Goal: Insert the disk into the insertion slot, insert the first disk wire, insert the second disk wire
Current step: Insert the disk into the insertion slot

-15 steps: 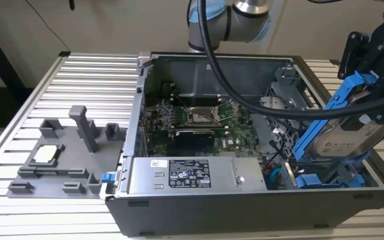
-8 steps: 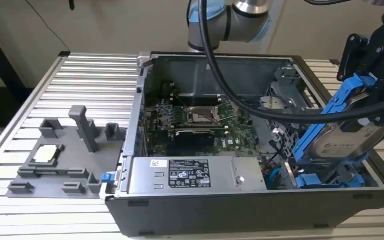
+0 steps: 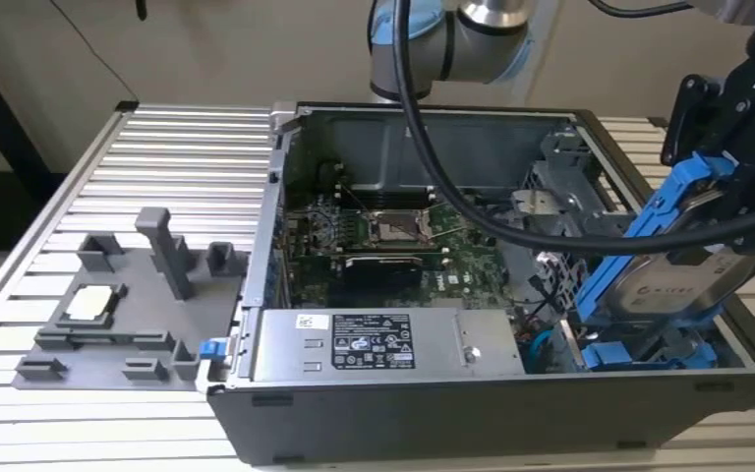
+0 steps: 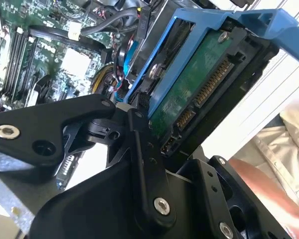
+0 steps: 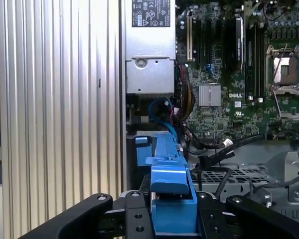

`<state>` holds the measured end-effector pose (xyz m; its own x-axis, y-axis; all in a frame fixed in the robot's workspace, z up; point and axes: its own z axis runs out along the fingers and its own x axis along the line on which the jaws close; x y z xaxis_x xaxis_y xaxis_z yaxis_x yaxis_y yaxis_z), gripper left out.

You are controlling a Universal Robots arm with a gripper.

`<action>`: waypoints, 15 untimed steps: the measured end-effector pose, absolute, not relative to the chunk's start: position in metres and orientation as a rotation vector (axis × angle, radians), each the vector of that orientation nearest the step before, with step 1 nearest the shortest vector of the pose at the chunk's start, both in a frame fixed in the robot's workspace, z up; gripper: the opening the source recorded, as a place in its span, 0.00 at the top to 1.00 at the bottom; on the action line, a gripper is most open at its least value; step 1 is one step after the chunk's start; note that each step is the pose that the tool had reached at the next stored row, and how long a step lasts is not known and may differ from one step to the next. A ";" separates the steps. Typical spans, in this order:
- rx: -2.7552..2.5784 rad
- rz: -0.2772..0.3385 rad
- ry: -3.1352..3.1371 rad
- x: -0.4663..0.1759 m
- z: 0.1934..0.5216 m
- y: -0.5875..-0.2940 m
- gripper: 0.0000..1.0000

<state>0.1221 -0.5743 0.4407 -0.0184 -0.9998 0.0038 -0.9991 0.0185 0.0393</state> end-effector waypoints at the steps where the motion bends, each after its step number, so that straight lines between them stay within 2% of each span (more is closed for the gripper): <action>1: 2.179 -0.040 -2.220 0.122 0.440 -0.574 0.67; 15: 2.184 -0.031 -2.224 0.124 0.426 -0.575 0.67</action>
